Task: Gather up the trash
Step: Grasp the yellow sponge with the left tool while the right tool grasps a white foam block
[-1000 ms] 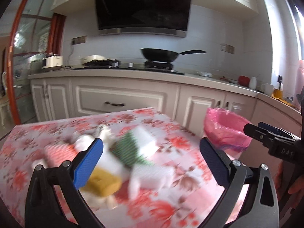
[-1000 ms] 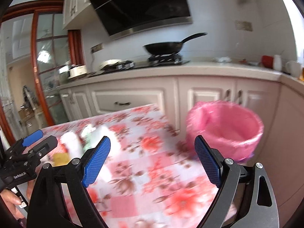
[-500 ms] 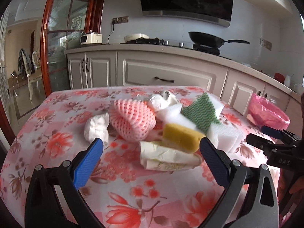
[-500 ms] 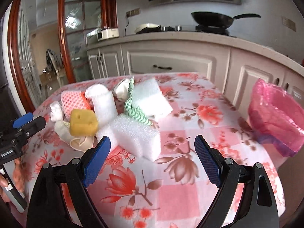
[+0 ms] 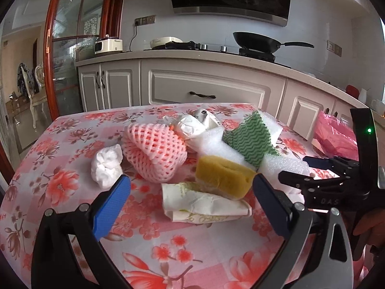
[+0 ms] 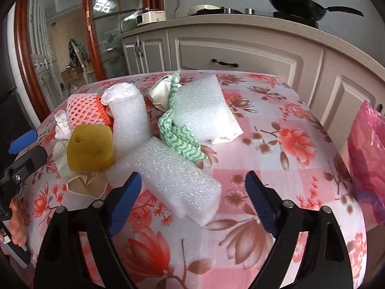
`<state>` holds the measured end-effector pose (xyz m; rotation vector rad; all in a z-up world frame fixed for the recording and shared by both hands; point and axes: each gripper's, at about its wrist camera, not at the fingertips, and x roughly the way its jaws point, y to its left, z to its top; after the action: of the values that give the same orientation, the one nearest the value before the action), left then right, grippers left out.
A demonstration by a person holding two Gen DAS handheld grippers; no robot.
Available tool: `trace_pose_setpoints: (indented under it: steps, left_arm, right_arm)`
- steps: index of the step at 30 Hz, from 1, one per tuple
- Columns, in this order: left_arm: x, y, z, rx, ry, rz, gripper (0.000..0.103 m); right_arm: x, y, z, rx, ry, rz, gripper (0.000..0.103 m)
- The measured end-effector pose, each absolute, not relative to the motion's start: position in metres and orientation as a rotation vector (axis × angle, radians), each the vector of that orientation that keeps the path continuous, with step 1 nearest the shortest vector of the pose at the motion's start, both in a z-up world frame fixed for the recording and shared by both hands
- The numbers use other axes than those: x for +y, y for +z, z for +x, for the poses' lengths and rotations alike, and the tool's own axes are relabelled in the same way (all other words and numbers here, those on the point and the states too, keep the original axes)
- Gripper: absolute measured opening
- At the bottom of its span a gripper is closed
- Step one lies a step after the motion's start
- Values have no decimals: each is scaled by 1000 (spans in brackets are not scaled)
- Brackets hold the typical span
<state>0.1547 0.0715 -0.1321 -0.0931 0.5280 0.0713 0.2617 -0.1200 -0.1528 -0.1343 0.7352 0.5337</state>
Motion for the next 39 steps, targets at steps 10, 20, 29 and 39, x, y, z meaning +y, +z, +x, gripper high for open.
trace_pose_setpoints:
  steps: [10, 20, 29, 39]
  left_arm:
    - [51, -131, 183, 550, 15, -35, 98]
    - [30, -152, 223, 661, -42, 35, 82]
    - [22, -151, 214, 637, -100, 53, 60]
    - [4, -114, 175, 464, -101, 24, 60]
  right_arm:
    - [-153, -136, 238, 671, 525, -61, 39]
    - [-186, -129, 222, 654, 489, 0, 38]
    - [-187, -124, 209, 625, 487, 12, 38]
    - [-204, -106, 191, 565, 450, 54, 38]
